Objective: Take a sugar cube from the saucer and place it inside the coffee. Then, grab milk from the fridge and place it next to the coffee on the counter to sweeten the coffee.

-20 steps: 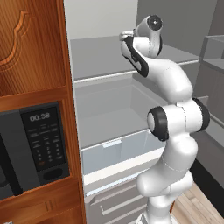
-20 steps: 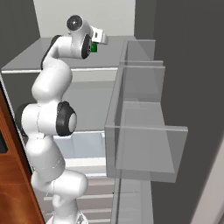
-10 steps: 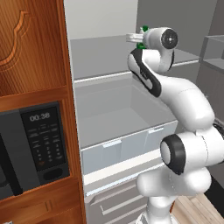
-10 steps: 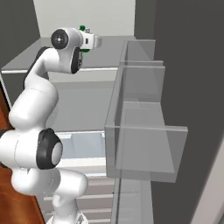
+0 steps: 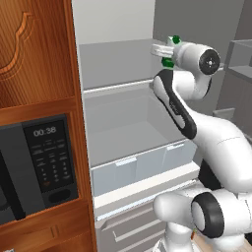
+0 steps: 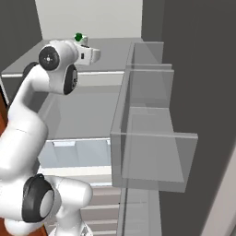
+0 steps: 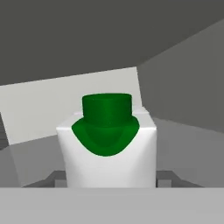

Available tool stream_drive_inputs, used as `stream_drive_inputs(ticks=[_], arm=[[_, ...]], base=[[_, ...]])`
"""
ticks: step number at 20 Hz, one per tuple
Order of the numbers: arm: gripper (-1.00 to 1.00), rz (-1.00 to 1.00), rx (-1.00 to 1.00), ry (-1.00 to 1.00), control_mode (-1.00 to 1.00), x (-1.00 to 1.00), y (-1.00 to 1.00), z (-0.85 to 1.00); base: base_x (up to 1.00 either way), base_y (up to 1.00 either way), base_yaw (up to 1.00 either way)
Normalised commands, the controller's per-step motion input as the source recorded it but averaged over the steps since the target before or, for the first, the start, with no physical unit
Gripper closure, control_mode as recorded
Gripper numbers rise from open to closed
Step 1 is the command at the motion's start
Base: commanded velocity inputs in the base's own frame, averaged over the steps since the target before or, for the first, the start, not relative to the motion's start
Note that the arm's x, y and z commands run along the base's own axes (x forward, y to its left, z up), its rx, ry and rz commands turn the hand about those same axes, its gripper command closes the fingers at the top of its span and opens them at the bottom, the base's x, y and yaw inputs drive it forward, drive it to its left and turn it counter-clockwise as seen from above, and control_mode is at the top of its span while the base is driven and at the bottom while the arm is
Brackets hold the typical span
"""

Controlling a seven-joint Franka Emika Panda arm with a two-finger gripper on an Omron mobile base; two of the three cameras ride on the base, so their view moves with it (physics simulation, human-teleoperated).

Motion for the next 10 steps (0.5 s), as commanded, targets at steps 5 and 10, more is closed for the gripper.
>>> stream_drive_inputs(ticks=[5,10], arm=[[1.0,0.03,0.0,0.28,-1.0,-1.0,0.08,-0.26],[1.0,0.03,0.0,0.3,-1.0,-1.0,0.13,-0.95]], base=[[0.0,0.0,0.0],[0.0,0.0,0.0]])
